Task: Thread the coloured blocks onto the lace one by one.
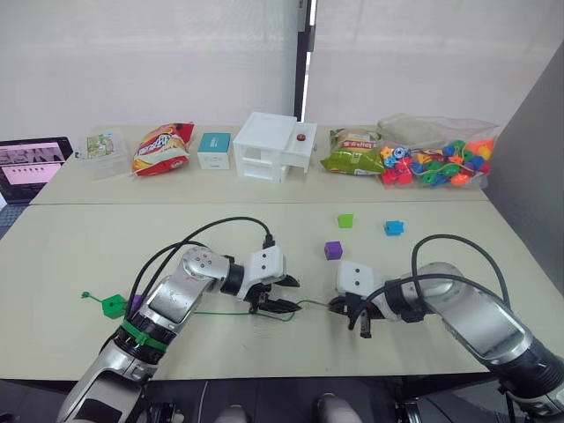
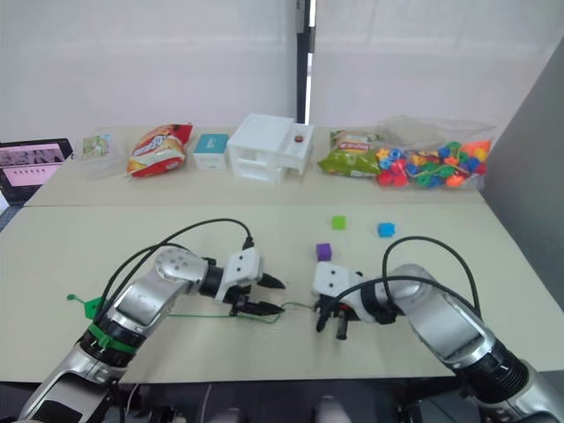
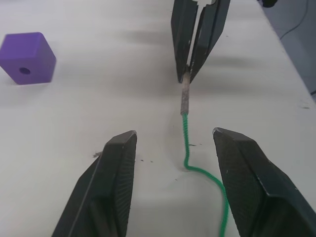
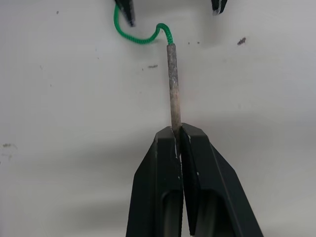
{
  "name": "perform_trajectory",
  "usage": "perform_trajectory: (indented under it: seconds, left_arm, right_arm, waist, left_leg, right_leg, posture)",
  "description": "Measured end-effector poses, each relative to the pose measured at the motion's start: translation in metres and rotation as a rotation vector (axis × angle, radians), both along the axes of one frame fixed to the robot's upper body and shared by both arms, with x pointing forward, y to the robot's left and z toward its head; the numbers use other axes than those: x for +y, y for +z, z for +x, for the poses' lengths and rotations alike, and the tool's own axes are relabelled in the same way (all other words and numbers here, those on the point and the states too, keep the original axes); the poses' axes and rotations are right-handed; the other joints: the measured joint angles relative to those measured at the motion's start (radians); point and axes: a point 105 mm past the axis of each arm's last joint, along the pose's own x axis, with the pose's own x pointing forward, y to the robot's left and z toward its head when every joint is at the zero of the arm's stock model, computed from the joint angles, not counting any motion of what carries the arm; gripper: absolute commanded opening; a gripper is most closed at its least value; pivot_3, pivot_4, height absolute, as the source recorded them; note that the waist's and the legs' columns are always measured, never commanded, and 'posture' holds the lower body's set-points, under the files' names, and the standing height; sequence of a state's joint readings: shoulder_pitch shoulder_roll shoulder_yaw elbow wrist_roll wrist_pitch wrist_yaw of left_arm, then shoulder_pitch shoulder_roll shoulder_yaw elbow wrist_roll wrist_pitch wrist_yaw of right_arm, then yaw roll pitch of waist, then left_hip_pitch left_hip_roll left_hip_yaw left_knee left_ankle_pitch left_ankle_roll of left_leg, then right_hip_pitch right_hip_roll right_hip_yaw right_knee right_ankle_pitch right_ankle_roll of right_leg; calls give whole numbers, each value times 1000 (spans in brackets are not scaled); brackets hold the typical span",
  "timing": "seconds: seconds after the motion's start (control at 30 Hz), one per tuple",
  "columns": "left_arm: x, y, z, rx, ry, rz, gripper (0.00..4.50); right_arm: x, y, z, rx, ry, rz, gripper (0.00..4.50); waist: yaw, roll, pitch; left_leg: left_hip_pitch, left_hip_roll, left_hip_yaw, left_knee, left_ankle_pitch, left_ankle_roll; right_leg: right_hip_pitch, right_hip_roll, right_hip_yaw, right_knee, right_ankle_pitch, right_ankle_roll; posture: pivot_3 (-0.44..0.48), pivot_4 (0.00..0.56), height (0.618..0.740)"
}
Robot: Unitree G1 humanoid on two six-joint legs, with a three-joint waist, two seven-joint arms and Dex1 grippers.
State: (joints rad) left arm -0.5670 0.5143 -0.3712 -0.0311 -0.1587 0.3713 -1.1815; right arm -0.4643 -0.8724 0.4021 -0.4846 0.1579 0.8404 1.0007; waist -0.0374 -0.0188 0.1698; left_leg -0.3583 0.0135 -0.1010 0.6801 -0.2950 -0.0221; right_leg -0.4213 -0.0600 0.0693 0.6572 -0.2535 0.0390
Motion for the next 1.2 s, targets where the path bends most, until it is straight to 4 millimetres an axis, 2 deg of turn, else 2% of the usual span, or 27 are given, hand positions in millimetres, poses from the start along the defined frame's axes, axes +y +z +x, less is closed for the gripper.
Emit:
perform_trajectory:
  seconds: [0.47,0.9,1.13,1.2]
  left_arm:
    - [-27,-9,-5,-14,-7,-42,2515]
    - [-35,-19,-5,12,-12,-19,2515]
    - [-38,-14,-3,-6,-17,-21,2515]
    - [-38,-14,-3,-5,-17,-21,1948]
  right_arm:
    - [-1,2,-2,13,-26,-33,0]
    - [1,3,-4,15,-22,-28,0]
    - [1,2,-4,25,-26,-26,0]
    - [1,2,-5,25,-26,-27,0]
  waist:
    - [1,0,0]
    - [2,0,0]
    - [1,0,0]
    - [2,0,0]
  left_leg:
    - [0,0,0,0,0,0]
    - [0,0,0,0,0,0]
    - [0,0,0,0,0,0]
    - [0,0,0,0,0,0]
  right_leg:
    - [0,0,0,0,0,0]
    - [0,0,0,0,0,0]
    - [0,0,0,0,0,0]
    - [0,0,0,0,0,0]
  posture:
    - [0,150,740]
    - [0,150,740]
    - [0,150,740]
    - [0,150,740]
